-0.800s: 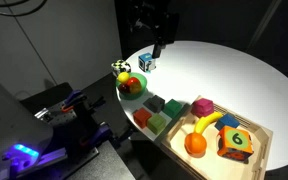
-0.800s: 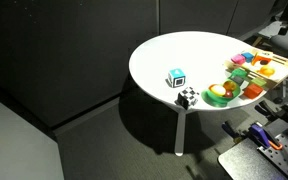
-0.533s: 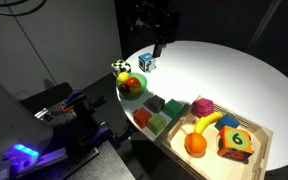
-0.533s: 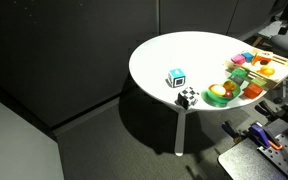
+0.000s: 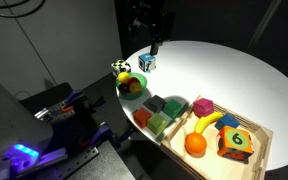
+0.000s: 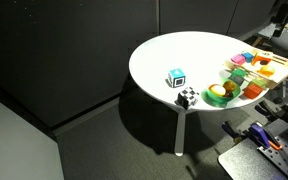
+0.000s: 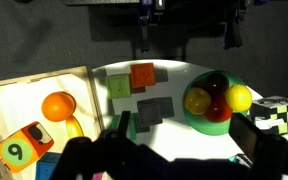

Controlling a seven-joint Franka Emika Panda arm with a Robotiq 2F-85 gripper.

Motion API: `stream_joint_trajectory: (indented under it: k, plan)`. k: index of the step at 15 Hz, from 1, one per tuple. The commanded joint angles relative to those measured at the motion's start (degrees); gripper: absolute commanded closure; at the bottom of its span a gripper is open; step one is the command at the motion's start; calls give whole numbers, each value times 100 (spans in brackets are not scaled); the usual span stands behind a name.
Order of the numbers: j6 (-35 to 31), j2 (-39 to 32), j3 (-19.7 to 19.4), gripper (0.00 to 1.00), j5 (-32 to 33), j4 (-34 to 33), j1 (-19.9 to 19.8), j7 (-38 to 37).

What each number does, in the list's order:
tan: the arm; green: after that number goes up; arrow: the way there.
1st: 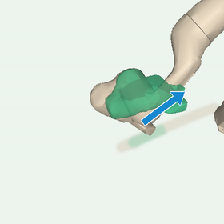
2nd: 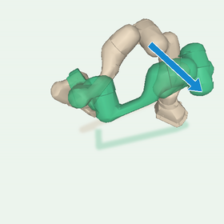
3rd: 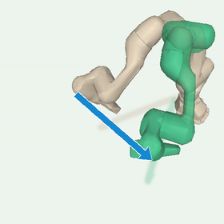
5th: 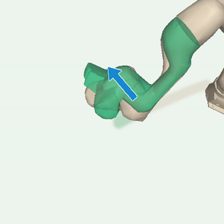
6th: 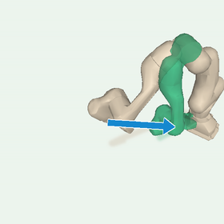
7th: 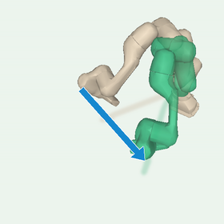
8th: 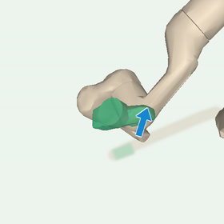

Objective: Pick up the yellow lemon and put it on the tray

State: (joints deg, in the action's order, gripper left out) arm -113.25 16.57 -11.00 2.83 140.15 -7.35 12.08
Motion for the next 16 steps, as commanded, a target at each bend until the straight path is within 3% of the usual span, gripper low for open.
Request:
stream_joint_trajectory:
  k: [1,7,16]
  plan:
    - [-289,15,309,0,164,181,65,-441]
    - [-868,-72,799,0,392,532,229,-1095]
    - [-2186,-339,1173,0,618,1146,460,-1511]
